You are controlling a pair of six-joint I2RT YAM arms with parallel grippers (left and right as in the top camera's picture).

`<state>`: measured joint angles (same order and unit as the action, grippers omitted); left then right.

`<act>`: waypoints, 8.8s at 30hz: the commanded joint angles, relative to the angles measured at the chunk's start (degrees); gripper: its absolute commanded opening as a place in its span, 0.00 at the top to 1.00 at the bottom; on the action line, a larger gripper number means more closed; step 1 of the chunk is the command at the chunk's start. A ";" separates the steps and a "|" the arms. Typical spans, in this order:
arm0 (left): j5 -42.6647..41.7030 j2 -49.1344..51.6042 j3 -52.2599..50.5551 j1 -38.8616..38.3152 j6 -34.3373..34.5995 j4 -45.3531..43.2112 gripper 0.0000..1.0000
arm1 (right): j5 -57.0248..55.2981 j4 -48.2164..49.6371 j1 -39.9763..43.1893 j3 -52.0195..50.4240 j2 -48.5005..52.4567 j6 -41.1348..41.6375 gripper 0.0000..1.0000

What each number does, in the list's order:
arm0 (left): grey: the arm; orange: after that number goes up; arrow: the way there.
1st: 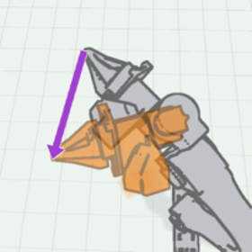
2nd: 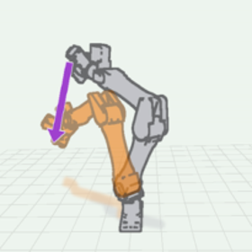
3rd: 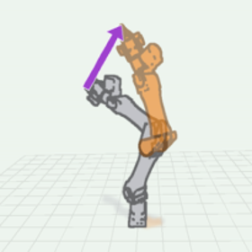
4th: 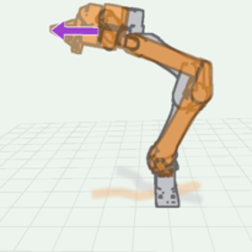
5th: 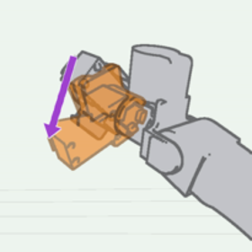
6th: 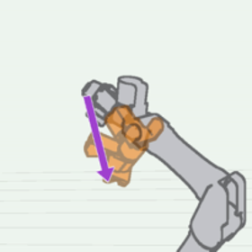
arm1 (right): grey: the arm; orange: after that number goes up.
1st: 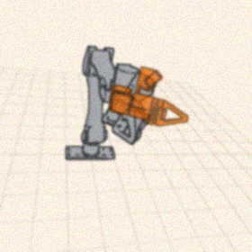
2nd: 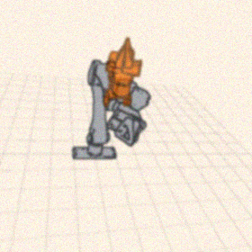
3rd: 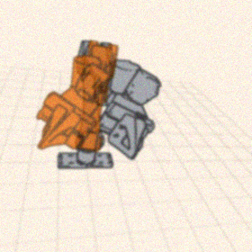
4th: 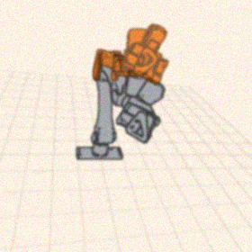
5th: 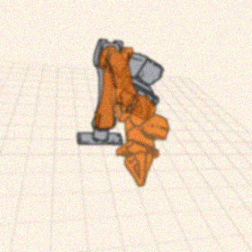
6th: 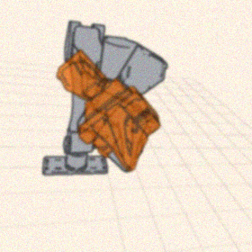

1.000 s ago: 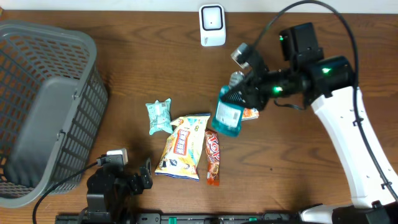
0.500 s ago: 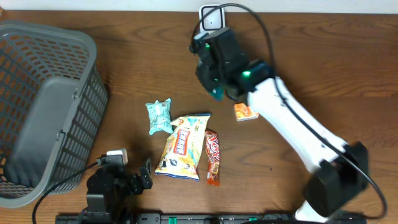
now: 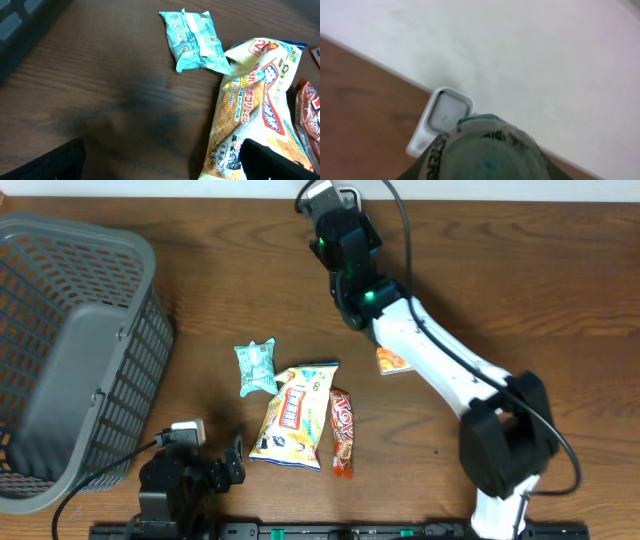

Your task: Scan the item barcode

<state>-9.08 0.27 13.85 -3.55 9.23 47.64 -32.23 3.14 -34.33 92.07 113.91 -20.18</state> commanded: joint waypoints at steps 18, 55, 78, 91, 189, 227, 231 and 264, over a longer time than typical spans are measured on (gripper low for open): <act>-0.35 -0.02 -0.66 -0.22 0.52 3.10 0.02 | -15.28 11.28 1.84 43.04 39.04 -23.93 0.99; -0.33 0.00 -0.66 -0.22 0.52 3.10 0.02 | -26.27 -58.25 34.10 43.01 36.74 19.17 0.99; -0.33 0.00 -0.66 -0.22 0.52 3.10 0.02 | 0.11 -67.65 60.57 43.04 33.35 25.94 0.03; -0.33 0.00 -0.66 -0.22 0.52 3.10 0.02 | 45.18 -71.54 56.89 43.04 8.79 38.49 0.01; -0.33 0.00 -0.66 -0.22 0.52 3.10 0.02 | 121.55 77.96 18.97 -51.58 -14.56 64.83 0.99; -0.33 0.00 -0.66 -0.22 0.52 3.10 0.02 | 110.14 41.05 17.90 -52.06 -14.40 44.68 0.99; -0.33 0.00 -0.66 -0.22 0.52 3.10 0.02 | 98.29 33.99 17.88 -52.06 -14.40 40.50 0.99; -0.33 0.00 -0.66 -0.22 0.52 3.10 0.02 | 12.96 -8.07 6.69 -8.61 -5.05 -31.23 0.99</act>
<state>-9.08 0.27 14.22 -3.55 9.26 48.14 -5.96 -5.69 -27.86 77.54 103.37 -39.24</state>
